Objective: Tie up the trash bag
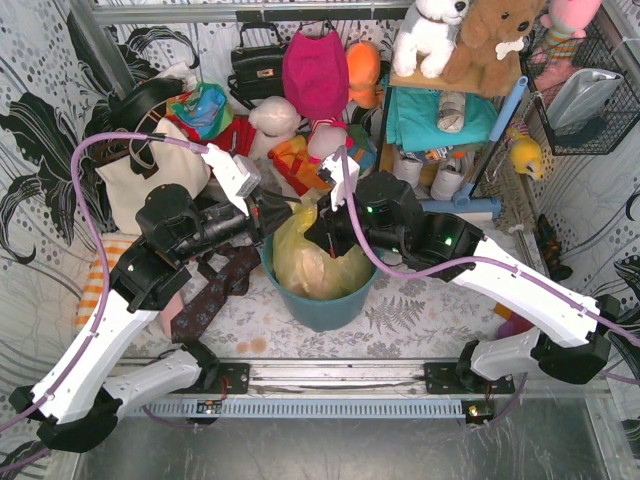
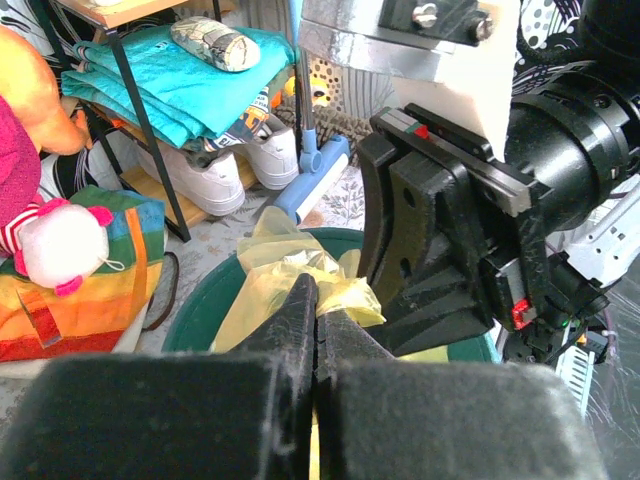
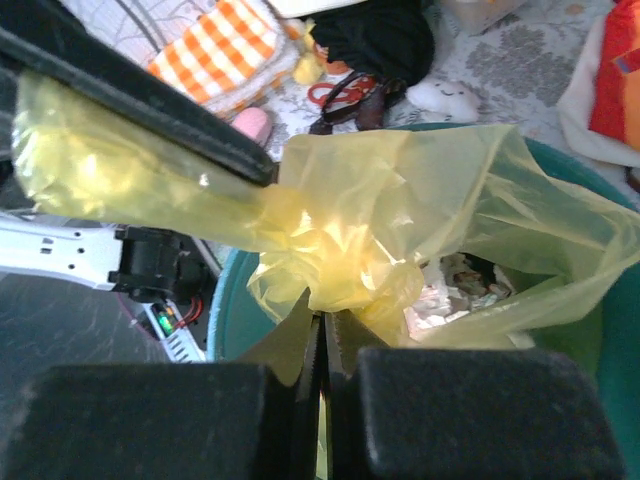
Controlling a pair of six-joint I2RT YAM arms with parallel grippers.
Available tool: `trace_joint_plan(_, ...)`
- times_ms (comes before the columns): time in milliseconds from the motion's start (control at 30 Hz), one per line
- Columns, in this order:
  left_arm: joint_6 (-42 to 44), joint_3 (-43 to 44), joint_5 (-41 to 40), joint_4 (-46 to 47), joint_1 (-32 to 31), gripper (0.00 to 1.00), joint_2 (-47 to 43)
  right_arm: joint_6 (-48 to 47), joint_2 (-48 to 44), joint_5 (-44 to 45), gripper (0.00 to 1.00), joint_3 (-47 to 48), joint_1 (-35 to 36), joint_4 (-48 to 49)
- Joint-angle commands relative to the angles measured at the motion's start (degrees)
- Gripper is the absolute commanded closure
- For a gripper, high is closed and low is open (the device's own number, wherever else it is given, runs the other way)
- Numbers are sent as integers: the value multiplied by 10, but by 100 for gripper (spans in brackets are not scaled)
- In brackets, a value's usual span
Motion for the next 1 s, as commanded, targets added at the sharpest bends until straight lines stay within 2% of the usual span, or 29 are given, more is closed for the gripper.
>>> trace_joint_plan(0, -10, 1, 23, 22, 0, 100, -8, -23, 6, 58, 100, 24, 4, -11)
trace_joint_plan(233, -33, -43, 29, 63, 0, 97, -11, -38, 16, 101, 100, 25, 10, -13)
trace_joint_plan(433, -47, -69, 26, 86, 0, 99, -11, -45, 21, 143, 100, 11, 16, -3)
trace_joint_plan(833, -56, -84, 8, 91, 0, 100, -29, -75, 11, 268, 100, -54, 26, 99)
trace_joint_plan(967, -56, -86, 1, 87, 0, 100, -36, -90, -3, 295, 100, -95, 29, 167)
